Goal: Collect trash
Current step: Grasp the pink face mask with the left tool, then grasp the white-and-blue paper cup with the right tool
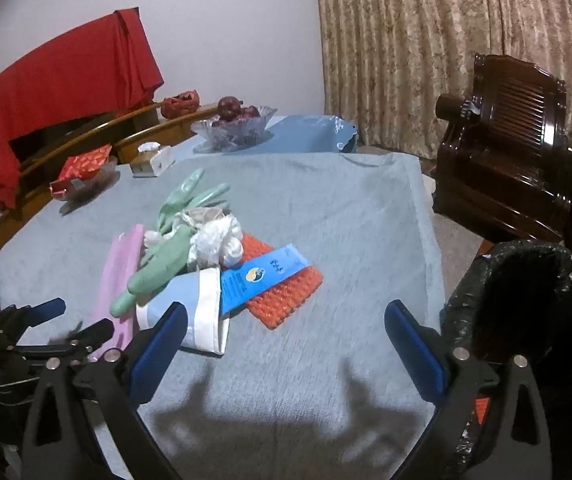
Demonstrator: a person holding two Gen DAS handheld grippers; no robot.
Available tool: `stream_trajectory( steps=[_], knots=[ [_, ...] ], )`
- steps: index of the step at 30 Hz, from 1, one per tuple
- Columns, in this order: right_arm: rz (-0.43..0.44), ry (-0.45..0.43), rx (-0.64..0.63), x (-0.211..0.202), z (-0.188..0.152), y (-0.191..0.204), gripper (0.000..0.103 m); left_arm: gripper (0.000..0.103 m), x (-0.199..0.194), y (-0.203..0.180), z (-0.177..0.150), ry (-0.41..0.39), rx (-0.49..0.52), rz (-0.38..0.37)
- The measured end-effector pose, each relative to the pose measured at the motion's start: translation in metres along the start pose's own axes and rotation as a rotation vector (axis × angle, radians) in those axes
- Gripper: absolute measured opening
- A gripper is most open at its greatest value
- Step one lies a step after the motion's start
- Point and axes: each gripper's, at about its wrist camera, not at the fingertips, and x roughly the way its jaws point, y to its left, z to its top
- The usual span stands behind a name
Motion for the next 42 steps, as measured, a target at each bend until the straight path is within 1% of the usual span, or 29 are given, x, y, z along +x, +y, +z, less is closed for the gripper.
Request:
stream_trajectory(
  steps=[5, 9, 11, 12, 14, 15, 16, 17, 19, 21, 25, 30, 36, 42],
  knots=[
    [0.002, 0.006, 0.002, 0.006, -0.001, -0.002, 0.097, 0.091, 0.017, -0.003, -0.004, 0.046, -0.019, 0.000],
    [0.006, 0.015, 0.002, 0.011, -0.003, -0.001, 0.097, 0.090, 0.026, -0.004, -0.005, 0.066, -0.036, 0.003],
    [0.009, 0.019, 0.002, 0.013, -0.004, 0.000, 0.097, 0.082, 0.029, -0.004, -0.005, 0.073, -0.042, 0.000],
    [0.010, 0.021, 0.002, 0.013, -0.005, 0.000, 0.097, 0.073, 0.031, -0.004, -0.005, 0.085, -0.044, -0.010],
    [0.014, 0.027, 0.001, 0.016, -0.006, 0.001, 0.097, 0.064, 0.029, -0.005, -0.005, 0.080, -0.040, -0.016],
    [0.017, 0.029, 0.001, 0.016, -0.007, 0.002, 0.097, 0.055, 0.029, -0.005, -0.004, 0.080, -0.039, -0.023],
    [0.019, 0.030, 0.001, 0.017, -0.007, 0.003, 0.097, 0.044, 0.027, -0.004, -0.004, 0.080, -0.042, -0.033],
    [0.022, 0.031, 0.001, 0.017, -0.008, 0.004, 0.097, 0.039, 0.026, -0.003, -0.004, 0.082, -0.049, -0.043],
    [0.031, 0.033, 0.001, 0.018, -0.008, 0.007, 0.097, 0.021, 0.022, 0.001, -0.005, 0.086, -0.080, -0.082],
    [0.044, 0.034, -0.006, 0.019, -0.008, 0.013, 0.097, 0.017, 0.018, 0.005, -0.007, 0.082, -0.098, -0.095],
    [0.071, 0.037, -0.021, 0.021, -0.009, 0.027, 0.097, 0.012, 0.004, 0.015, -0.009, 0.065, -0.120, -0.087],
    [0.095, 0.045, -0.034, 0.030, -0.009, 0.047, 0.097, 0.011, -0.008, 0.029, -0.008, 0.040, -0.131, -0.064],
    [0.087, 0.088, -0.047, 0.050, -0.012, 0.067, 0.096, 0.011, -0.020, 0.039, -0.004, 0.007, -0.125, -0.054],
    [0.067, 0.124, -0.064, 0.062, -0.013, 0.078, 0.096, 0.011, -0.018, 0.046, -0.005, 0.016, -0.148, -0.065]
  ],
)
